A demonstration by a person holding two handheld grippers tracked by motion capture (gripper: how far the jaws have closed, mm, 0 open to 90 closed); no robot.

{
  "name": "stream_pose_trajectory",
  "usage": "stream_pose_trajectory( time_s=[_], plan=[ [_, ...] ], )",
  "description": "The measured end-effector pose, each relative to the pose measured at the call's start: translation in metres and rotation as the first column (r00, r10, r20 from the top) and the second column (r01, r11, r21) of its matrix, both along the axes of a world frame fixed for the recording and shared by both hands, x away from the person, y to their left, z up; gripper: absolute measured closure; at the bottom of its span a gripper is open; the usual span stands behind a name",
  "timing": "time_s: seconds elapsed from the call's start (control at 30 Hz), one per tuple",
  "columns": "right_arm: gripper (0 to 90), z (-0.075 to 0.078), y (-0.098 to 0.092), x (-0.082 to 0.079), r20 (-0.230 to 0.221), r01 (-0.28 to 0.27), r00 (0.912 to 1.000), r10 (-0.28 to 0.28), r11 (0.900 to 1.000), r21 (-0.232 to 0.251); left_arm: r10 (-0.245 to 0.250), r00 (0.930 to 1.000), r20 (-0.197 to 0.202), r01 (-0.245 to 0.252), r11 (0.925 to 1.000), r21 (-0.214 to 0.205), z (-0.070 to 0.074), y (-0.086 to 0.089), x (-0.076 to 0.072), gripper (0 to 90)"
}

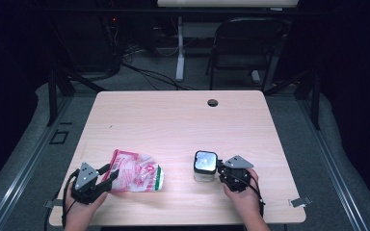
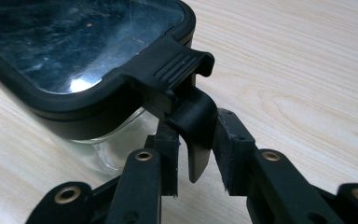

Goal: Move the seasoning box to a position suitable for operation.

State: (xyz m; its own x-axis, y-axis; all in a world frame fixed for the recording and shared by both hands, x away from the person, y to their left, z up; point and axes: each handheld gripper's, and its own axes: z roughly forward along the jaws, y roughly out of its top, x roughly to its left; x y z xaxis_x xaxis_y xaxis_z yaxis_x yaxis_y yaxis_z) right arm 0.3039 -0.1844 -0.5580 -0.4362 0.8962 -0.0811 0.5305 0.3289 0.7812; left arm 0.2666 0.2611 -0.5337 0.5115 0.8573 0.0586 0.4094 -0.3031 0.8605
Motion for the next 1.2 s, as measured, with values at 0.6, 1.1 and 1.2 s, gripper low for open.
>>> stream_pose_trajectory(
  time_s=[0.6,1.1,1.2],
  plan=[
    [76.9,-0.001,0.004,0.002,-0.014,-0.007,0.9999,0.006,0.9988,-0.048,-0.013,0.9999,0.006,0.013,0.9999,-0.005,0.000,-0.005,-0.002,59.6],
    [77.8,0.002,0.011,-0.011,-0.007,-0.092,0.9958,0.091,0.9942,-0.056,-0.068,0.9973,0.029,0.068,0.9976,0.010,0.004,-0.022,-0.007,59.6],
    [78.1,0.002,0.016,-0.015,-0.001,-0.124,0.9922,0.124,0.9905,-0.060,-0.075,0.9966,0.035,0.075,0.9972,0.008,0.005,-0.024,-0.008,59.6]
  ],
)
